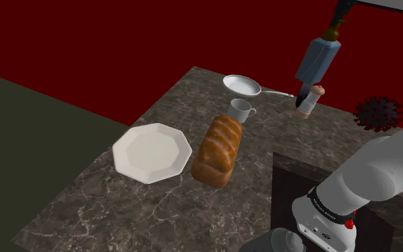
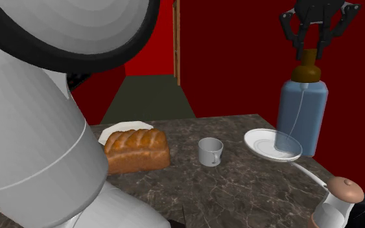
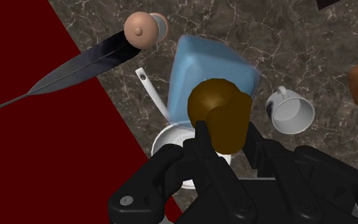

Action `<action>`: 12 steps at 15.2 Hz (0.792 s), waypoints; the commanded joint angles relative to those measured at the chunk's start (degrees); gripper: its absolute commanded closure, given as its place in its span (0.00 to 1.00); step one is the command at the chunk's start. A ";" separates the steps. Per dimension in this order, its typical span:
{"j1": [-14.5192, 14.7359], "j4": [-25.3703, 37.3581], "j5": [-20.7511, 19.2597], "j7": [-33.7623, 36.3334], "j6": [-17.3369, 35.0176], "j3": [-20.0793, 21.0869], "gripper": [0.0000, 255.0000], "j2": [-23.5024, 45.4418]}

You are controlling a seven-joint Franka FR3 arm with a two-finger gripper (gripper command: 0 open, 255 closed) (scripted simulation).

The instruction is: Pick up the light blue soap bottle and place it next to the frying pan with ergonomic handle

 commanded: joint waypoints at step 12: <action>-0.51 -15.40 -1.92 2.21 10.44 0.55 1.00 -5.22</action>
